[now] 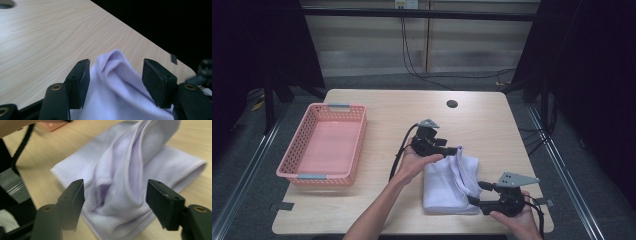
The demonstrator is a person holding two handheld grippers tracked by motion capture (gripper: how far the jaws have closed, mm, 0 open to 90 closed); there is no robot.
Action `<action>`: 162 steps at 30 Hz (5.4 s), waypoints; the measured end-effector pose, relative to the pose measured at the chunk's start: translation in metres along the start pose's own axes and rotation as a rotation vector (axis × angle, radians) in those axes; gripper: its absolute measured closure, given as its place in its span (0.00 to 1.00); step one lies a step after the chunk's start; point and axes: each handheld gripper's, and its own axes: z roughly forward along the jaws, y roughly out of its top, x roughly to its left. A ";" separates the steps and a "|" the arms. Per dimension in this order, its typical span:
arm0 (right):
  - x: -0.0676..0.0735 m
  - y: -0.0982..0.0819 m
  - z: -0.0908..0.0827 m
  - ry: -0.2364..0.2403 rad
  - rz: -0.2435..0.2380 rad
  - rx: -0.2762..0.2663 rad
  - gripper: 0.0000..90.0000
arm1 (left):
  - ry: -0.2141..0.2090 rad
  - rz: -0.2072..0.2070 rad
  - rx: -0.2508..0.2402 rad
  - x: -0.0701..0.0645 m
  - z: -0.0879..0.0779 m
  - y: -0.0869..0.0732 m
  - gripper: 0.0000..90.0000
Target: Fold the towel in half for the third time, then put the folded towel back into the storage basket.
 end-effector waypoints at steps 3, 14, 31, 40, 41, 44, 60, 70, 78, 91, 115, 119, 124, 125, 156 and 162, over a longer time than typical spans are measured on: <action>-0.009 0.010 -0.002 -0.021 0.011 -0.021 0.29 | 0.008 0.014 0.013 -0.001 -0.019 -0.012 0.49; -0.043 0.071 0.051 -0.112 0.005 -0.013 0.28 | -0.098 0.061 0.169 -0.034 -0.056 -0.091 0.75; -0.097 0.048 0.070 -0.160 0.105 0.038 0.95 | -0.071 0.077 0.274 -0.039 -0.050 -0.125 0.69; -0.112 0.034 0.066 -0.222 0.127 0.073 0.63 | -0.033 0.118 0.279 -0.047 -0.051 -0.127 0.65; -0.111 0.036 0.062 -0.218 0.128 0.051 0.59 | -0.026 0.126 0.288 -0.049 -0.051 -0.127 0.64; -0.110 0.045 0.055 -0.206 0.131 0.006 0.48 | -0.020 0.152 0.302 -0.051 -0.051 -0.127 0.61; -0.092 0.063 0.084 -0.145 0.089 0.066 0.32 | -0.018 0.163 0.309 -0.053 -0.049 -0.125 0.57; -0.105 0.037 0.086 -0.141 0.079 0.169 0.23 | -0.018 0.146 0.265 -0.055 -0.051 -0.125 0.41; -0.105 0.036 0.087 -0.103 0.072 0.182 0.31 | -0.007 0.157 0.293 -0.055 -0.041 -0.123 0.28; -0.101 0.037 0.086 -0.027 0.042 0.180 0.62 | 0.078 0.242 0.294 -0.065 -0.027 -0.118 0.54; -0.096 0.058 0.079 0.030 0.077 0.097 0.82 | -0.063 0.113 0.186 -0.051 -0.051 -0.099 0.80; -0.096 0.063 0.075 0.036 0.087 0.085 0.82 | -0.077 0.116 0.177 -0.053 -0.054 -0.095 0.80; -0.098 0.070 0.071 0.035 0.087 0.073 0.82 | -0.081 0.110 0.151 -0.054 -0.057 -0.085 0.80; -0.099 0.072 0.070 0.037 0.088 0.069 0.82 | -0.082 0.113 0.147 -0.055 -0.058 -0.083 0.80; -0.097 0.142 0.063 0.074 0.047 -0.016 0.83 | -0.060 0.129 0.014 -0.038 -0.105 -0.041 0.80; -0.092 0.157 0.072 0.093 0.038 -0.032 0.83 | -0.029 0.132 -0.007 -0.034 -0.121 -0.036 0.80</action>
